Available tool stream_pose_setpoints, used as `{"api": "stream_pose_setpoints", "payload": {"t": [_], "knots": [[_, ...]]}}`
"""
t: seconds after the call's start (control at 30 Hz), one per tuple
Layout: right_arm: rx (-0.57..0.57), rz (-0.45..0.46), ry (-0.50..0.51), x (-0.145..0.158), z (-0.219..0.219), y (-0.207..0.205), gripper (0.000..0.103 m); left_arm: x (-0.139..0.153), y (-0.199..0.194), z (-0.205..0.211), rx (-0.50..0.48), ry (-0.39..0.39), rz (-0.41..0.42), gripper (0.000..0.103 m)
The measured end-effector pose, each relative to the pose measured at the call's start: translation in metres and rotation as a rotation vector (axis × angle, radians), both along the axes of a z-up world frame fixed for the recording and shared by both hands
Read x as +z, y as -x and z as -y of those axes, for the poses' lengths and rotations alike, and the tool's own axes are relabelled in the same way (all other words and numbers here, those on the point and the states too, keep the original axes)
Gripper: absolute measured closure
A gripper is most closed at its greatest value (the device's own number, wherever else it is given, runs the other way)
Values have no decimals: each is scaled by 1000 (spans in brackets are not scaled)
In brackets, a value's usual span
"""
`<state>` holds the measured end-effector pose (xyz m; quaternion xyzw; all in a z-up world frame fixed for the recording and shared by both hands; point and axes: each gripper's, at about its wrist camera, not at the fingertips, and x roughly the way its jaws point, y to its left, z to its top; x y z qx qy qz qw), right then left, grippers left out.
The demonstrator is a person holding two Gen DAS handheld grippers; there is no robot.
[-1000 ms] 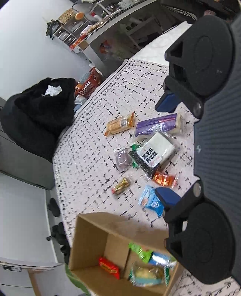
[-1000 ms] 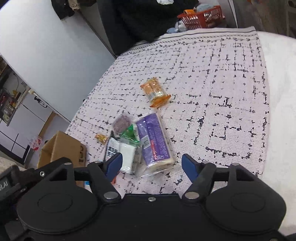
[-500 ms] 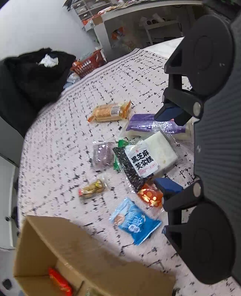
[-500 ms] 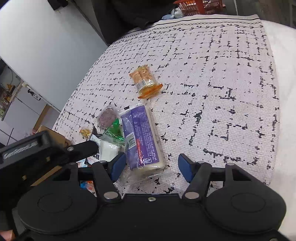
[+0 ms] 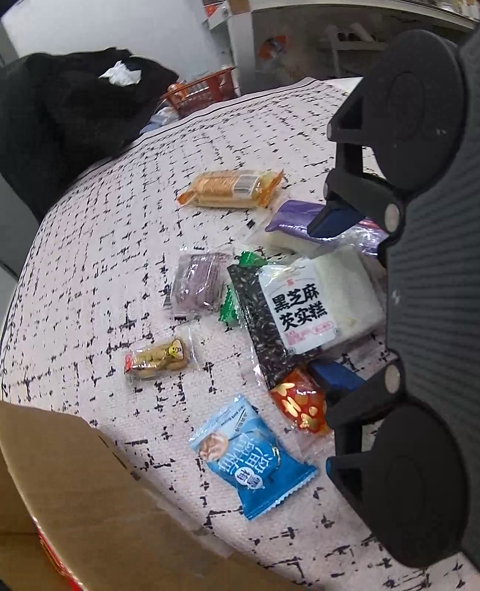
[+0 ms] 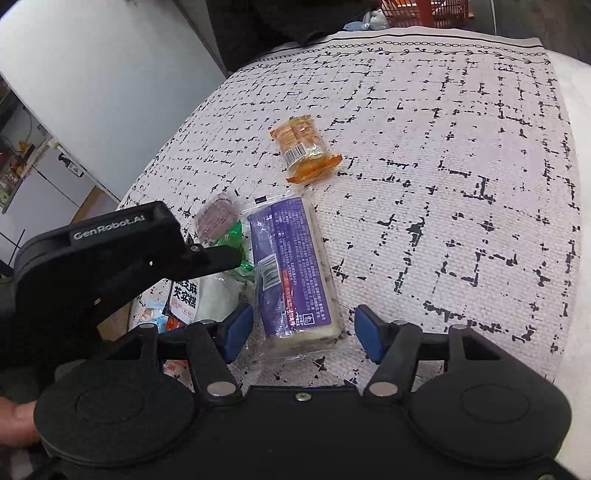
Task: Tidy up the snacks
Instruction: 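Grasp purple bar with right tool while left tool grasps white rice-cake pack, then carry purple bar and white pack over the box and open both tools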
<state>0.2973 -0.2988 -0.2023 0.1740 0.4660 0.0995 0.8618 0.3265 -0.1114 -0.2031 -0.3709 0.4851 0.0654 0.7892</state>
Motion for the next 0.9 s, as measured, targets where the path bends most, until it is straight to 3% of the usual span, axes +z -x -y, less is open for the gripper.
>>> {"api": "stream_pose_setpoints", "payload": {"t": [0.07, 0.2, 0.5, 0.53, 0.6, 0.9], "knots": [[-2, 0, -5, -1, 1, 0, 42, 0, -1, 1, 11, -6, -1, 34], [12, 8, 16, -2, -4, -3, 42, 0, 2, -1, 15, -29, -7, 49], [50, 29, 74, -2, -14, -4, 39, 6, 14, -10, -10, -40, 2, 54], [55, 31, 82, -2, -15, -4, 41, 8, 16, -10, -11, -49, 5, 54], [59, 37, 112, -2, -18, -3, 61, 13, 19, -12, -16, -52, 21, 54], [40, 26, 46, 13, -9, 8, 68, 38, 36, -17, -100, -71, 67, 54]]}}
